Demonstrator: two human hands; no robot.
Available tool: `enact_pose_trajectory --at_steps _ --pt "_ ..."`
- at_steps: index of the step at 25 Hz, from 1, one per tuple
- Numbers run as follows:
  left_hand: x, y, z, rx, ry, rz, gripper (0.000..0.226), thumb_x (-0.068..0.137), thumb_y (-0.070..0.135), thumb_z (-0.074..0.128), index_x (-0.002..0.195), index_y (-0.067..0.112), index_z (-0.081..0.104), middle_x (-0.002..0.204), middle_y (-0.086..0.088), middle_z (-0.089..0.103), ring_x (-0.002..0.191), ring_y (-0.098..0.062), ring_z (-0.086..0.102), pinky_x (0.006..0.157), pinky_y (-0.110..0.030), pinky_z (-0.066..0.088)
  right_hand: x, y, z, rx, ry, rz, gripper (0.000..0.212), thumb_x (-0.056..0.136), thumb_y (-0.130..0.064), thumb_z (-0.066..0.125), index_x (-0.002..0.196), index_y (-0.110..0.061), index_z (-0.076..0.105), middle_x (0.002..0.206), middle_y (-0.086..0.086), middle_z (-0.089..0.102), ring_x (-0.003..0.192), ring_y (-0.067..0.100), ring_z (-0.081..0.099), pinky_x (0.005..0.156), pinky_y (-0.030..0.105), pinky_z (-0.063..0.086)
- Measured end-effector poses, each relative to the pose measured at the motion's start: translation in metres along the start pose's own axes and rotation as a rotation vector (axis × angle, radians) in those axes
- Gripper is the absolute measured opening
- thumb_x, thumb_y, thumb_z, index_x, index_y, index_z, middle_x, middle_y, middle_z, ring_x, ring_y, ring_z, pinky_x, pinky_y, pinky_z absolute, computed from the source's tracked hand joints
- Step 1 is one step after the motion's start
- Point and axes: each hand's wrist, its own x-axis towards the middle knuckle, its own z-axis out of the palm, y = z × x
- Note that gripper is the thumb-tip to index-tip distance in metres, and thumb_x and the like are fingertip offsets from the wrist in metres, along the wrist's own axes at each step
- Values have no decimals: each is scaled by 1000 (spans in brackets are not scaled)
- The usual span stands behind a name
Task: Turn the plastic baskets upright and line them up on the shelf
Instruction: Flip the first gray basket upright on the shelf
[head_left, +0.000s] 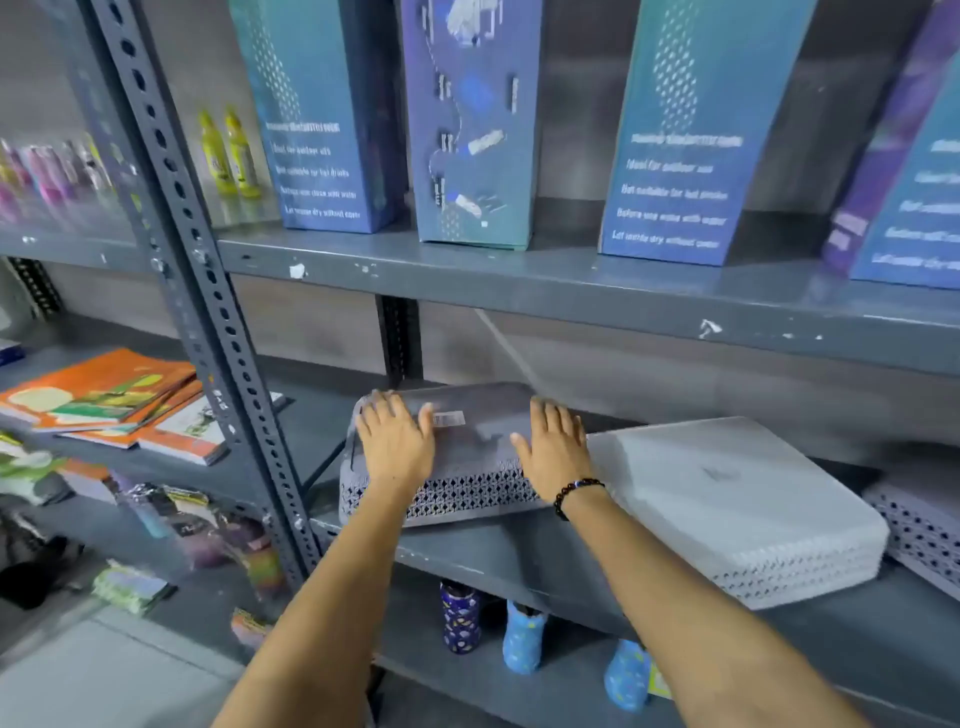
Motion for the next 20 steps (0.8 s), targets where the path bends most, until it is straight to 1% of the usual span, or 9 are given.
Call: enact_pose_trajectory --at_steps 1,4,6,8,11,14,17,19,20 --pt "12 -3 3 -17 -23 -87 71 99 47 18 150 -1 11 159 -22 10 148 -36 6 121 -46 4 14 2 5 13 -5 20 63 98 -39 31 149 -5 15 156 16 21 145 32 18 120 48 16" --pt "43 -19 10 -83 -74 -270 72 99 46 20 150 -4 8 158 -24 10 147 -39 8 120 -49 5 45 5 16 75 -18 107 64 97 -40 34 146 -2 19 151 22 28 141 36 25 117 48 22" --pt "55 -26 16 -134 -116 -380 72 99 46 21 148 -6 11 156 -26 16 144 -41 14 119 -49 11 59 3 25 141 -27 193 65 96 -40 37 145 0 22 148 26 32 138 38 29 114 48 28" --pt "63 -33 19 -184 -157 -492 74 98 49 23 145 -7 18 152 -26 25 141 -42 23 116 -48 19 67 1 27 226 -65 285 66 96 -40 38 145 2 21 148 27 30 137 39 30 112 48 32" --pt "76 -40 20 -265 -243 -554 73 97 51 24 144 -5 28 152 -24 30 139 -39 33 114 -47 28 79 4 32 306 -175 356 69 96 -42 36 147 0 17 150 27 26 136 40 32 108 48 34" --pt "81 -37 16 -326 -253 -613 68 98 49 23 141 -2 37 149 -22 37 134 -36 40 108 -43 35 84 3 32 348 -223 413 70 95 -46 36 146 -2 19 148 25 33 134 39 36 107 47 36" --pt "82 -33 11 -344 -258 -693 70 97 52 22 140 -1 38 148 -21 39 133 -35 42 108 -44 35 87 -1 25 519 -176 548 70 93 -49 38 145 -5 24 146 23 37 133 39 38 106 49 36" --pt "83 -31 6 -396 -222 -723 73 96 55 22 143 0 31 149 -21 36 135 -36 39 111 -45 31 87 -7 15 577 -69 577 67 92 -49 38 142 -5 30 143 23 40 130 39 41 105 48 38" --pt "84 -31 1 -433 -187 -709 74 95 56 24 143 0 30 149 -22 37 135 -37 40 111 -48 32 85 -12 9 591 -4 589 65 92 -49 38 139 -4 34 141 24 41 128 40 43 103 47 39"
